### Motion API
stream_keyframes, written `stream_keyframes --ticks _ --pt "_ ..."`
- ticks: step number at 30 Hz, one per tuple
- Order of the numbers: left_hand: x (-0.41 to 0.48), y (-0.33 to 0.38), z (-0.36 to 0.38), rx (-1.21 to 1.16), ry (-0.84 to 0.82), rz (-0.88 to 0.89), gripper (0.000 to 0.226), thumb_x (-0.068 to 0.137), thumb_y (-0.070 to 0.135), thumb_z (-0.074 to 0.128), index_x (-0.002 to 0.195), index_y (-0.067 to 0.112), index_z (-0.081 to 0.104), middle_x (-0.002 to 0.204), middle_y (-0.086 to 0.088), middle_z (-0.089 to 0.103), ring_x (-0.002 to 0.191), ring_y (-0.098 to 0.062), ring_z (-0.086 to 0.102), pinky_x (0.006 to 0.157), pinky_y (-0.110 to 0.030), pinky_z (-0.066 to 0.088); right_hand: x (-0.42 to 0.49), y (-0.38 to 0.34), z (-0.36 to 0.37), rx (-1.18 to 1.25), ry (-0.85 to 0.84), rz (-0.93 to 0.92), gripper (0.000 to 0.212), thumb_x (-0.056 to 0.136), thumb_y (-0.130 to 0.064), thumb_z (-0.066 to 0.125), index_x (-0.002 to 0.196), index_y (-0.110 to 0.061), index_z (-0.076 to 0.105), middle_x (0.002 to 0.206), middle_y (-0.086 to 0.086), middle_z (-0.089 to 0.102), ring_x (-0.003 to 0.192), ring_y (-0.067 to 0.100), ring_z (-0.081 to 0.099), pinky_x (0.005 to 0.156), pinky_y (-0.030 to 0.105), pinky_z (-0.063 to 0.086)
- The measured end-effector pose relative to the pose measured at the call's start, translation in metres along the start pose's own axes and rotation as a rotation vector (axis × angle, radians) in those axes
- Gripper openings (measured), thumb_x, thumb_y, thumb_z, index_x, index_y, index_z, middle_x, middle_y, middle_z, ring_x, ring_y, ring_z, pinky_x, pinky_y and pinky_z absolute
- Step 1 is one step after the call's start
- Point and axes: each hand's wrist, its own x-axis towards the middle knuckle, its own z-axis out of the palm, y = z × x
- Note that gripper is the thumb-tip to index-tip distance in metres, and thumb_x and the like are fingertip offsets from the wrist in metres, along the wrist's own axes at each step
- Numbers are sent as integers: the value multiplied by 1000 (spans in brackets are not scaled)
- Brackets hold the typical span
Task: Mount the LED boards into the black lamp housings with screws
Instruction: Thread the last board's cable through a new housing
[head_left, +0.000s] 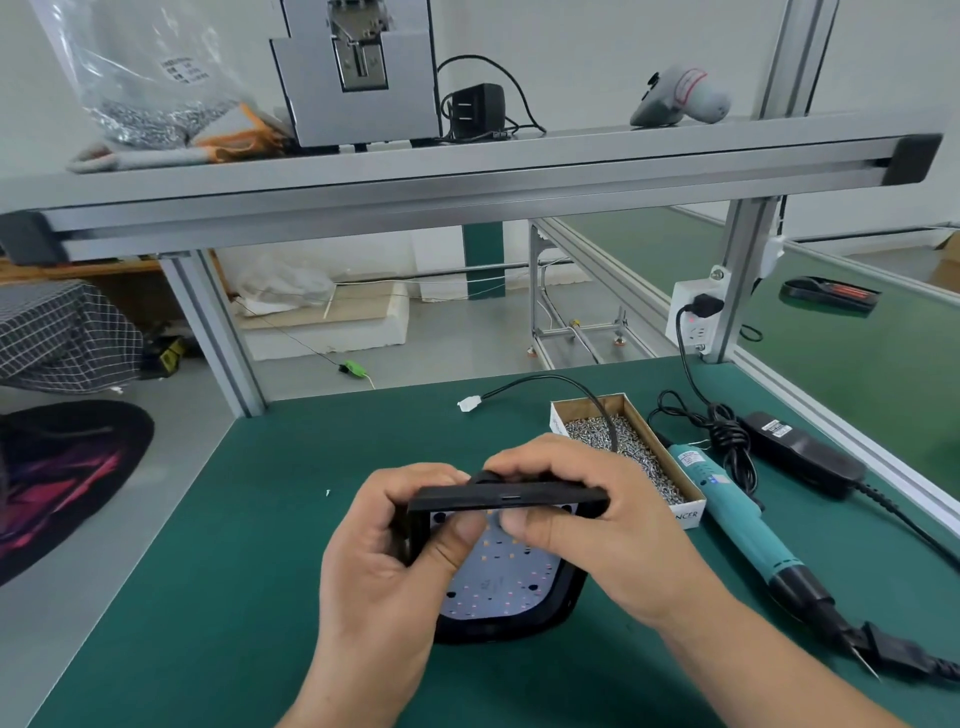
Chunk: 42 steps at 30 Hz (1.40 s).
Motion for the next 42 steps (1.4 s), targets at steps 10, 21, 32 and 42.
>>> stream_keyframes --ticks 10,21,32,42 --pt "3 -7 1 72 41 -167 23 80 36 84 101 35 76 102 3 80 90 -13 76 76 -19 58 6 4 1 62 57 180 29 77 -24 83 106 -31 81 103 -1 80 100 14 75 91 30 59" --pt "4 -56 2 86 131 -760 16 96 13 74 110 9 68 104 -12 79 88 -32 76 79 -48 64 12 25 -30 -555 58 360 39 94 -64 61 94 -26 71 86 -10 72 80 4 65 84 38 55" --pt "20 -46 -19 828 -282 -506 8 93 43 64 94 35 62 80 7 70 71 -14 65 61 -30 48 -31 25 -144 -1398 -121 719 72 80 -94 42 114 -32 53 102 -9 52 92 18 61 78 39 53" --pt "17 -61 -36 669 -308 -446 50 101 43 66 149 36 56 131 25 58 121 11 53 99 -19 39 -42 31 -153 -1045 -17 724 31 82 -50 76 92 -23 64 82 -4 70 74 13 66 67 34 49"
